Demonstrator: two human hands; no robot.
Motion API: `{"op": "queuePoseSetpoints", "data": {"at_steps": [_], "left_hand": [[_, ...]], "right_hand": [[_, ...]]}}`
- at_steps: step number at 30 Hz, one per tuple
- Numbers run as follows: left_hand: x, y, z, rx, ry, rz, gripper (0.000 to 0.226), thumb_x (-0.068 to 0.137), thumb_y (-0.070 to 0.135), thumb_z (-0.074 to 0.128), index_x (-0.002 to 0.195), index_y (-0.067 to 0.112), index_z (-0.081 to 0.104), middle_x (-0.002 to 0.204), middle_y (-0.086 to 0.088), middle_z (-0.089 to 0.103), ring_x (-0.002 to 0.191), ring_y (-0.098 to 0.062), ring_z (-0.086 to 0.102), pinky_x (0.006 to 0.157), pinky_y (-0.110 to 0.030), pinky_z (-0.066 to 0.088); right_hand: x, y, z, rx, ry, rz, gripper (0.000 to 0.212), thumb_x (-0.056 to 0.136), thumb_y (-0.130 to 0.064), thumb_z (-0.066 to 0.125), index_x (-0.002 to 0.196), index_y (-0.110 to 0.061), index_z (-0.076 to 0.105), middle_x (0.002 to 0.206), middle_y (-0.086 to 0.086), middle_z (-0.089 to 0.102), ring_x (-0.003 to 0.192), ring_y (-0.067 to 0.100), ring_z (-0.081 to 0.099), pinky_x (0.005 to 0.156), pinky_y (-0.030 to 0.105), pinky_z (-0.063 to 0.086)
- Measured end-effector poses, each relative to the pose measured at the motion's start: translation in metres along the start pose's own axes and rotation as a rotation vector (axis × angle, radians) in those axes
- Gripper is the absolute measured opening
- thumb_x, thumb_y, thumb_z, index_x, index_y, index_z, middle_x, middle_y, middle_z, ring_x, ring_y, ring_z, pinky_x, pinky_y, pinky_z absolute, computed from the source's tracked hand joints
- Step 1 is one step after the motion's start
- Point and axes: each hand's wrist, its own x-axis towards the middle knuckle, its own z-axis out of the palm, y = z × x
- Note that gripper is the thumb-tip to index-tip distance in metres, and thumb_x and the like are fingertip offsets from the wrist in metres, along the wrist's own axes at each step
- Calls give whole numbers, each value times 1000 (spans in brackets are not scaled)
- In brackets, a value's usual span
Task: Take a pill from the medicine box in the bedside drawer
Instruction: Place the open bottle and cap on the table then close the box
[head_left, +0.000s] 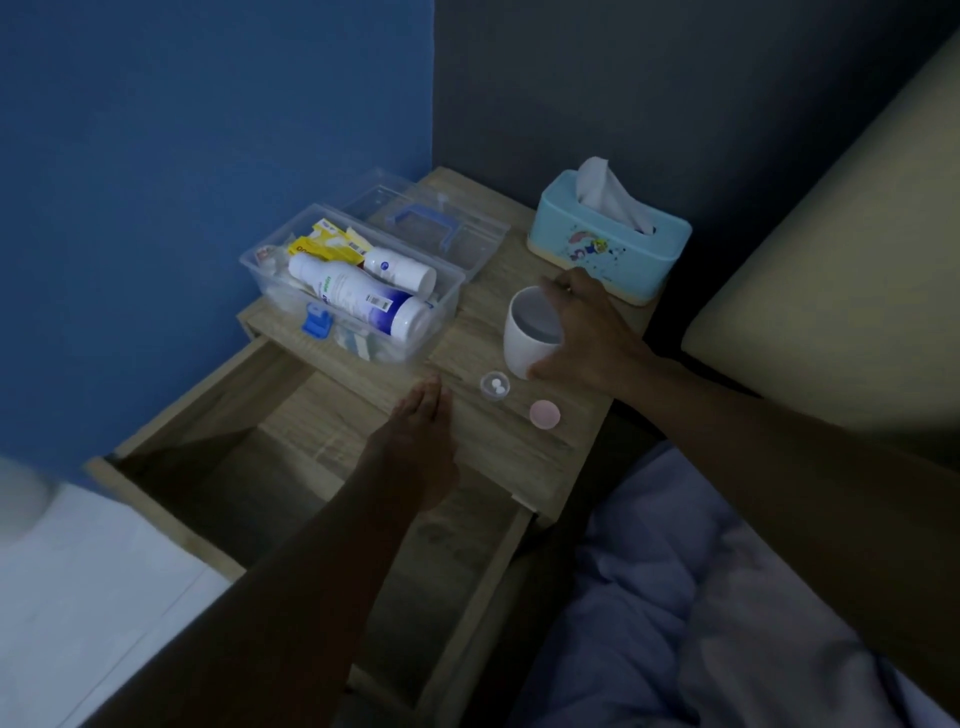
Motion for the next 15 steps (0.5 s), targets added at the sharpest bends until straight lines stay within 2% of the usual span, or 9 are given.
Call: {"op": "queuePoseSetpoints", "data": {"at_steps": [5, 6, 7, 8, 9, 10, 11, 13, 15], "left_hand": [[4, -4, -6, -98, -50, 0, 84, 93, 28, 53, 156, 7, 2, 165, -12, -1, 152, -28, 0, 123, -41, 10], [4, -6, -11, -179, -65, -13, 80, 94, 25, 54, 156, 9, 6, 164, -12, 4, 152, -28, 7, 122, -39, 15], [4, -10, -16, -269, -67, -3, 71, 95, 20, 52, 155, 9, 14, 162, -14, 16, 148, -27, 22, 119, -32, 25], [2, -15, -20, -339, -46, 21, 59, 97, 15, 50, 151, 8, 27, 155, -16, 34, 136, -22, 41, 110, -19, 37], [-1, -20, -24, -370, 9, 40, 47, 98, 12, 48, 144, 8, 40, 142, -16, 49, 118, -15, 52, 94, -5, 42], [-3, -25, -27, -378, 71, 39, 37, 98, 11, 47, 135, 9, 50, 130, -13, 59, 107, -10, 56, 83, -1, 42], [-6, -31, -29, -393, 125, 21, 32, 98, 12, 47, 128, 11, 55, 122, -10, 63, 102, -10, 59, 81, -5, 44], [-12, -43, -34, -437, 230, -100, 28, 95, 11, 49, 121, 10, 60, 117, -9, 65, 104, -19, 62, 87, -24, 50], [-17, -57, -40, -436, 329, -278, 30, 91, 9, 52, 120, 10, 59, 120, -12, 63, 100, -21, 60, 80, -31, 49]], "right_hand": [[-3, 0, -1, 13, -34, 4, 117, 60, -36, 91, 152, -13, 24, 144, 9, 30, 132, 28, 36, 101, 40, 44], [-3, -1, -2, 18, -55, 15, 121, 58, -42, 91, 152, -16, 20, 145, 8, 27, 133, 28, 35, 101, 42, 44], [-4, -4, -4, 21, -70, 33, 123, 57, -52, 88, 152, -21, 17, 147, 7, 25, 134, 29, 34, 101, 45, 45], [-3, -8, -7, 27, -69, 58, 122, 57, -62, 82, 152, -26, 14, 149, 6, 23, 134, 30, 34, 101, 47, 45], [-1, -12, -10, 37, -47, 82, 117, 59, -69, 75, 151, -29, 14, 151, 4, 23, 135, 31, 34, 100, 49, 44], [2, -17, -13, 54, -9, 97, 110, 63, -71, 69, 150, -29, 16, 152, 3, 23, 135, 31, 35, 101, 49, 44], [6, -21, -15, 82, 36, 95, 103, 69, -69, 65, 150, -27, 19, 152, 3, 24, 135, 30, 35, 101, 48, 43], [16, -33, -18, 162, 132, 58, 86, 77, -57, 63, 147, -23, 28, 148, 4, 31, 133, 27, 39, 97, 41, 43], [28, -48, -18, 248, 199, 33, 70, 83, -40, 64, 144, -19, 37, 142, 8, 40, 128, 26, 45, 91, 31, 39]]}}
